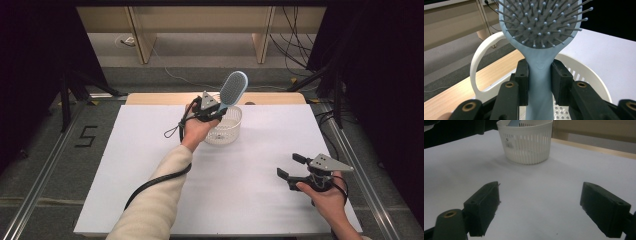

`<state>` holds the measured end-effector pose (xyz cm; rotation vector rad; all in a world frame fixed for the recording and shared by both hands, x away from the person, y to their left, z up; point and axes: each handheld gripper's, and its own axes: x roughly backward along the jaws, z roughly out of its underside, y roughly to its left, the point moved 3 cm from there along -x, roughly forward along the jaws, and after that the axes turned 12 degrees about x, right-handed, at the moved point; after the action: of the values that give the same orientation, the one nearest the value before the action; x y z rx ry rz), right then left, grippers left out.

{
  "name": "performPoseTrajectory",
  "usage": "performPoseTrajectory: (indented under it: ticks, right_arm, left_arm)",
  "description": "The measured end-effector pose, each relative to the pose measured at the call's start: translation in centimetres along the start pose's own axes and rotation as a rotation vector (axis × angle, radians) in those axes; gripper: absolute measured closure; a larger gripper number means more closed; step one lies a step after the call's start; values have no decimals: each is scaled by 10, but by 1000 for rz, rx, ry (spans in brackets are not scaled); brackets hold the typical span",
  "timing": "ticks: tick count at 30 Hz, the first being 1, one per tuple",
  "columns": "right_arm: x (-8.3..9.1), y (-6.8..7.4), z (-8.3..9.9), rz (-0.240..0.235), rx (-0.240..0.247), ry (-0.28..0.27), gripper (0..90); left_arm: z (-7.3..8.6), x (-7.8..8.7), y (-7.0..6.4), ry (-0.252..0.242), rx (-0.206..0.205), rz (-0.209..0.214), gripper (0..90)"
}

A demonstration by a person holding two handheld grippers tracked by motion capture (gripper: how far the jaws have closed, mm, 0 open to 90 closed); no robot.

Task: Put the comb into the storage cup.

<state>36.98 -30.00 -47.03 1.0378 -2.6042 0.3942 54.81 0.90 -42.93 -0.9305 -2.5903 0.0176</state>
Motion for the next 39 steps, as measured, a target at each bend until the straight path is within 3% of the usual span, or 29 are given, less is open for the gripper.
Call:
performPoseTrajectory:
  ticks: [39]
  right_arm:
    - [0,0,0,-1,-1,0,169]
  left_arm:
    - [9,-1,3,23,1,0,694]
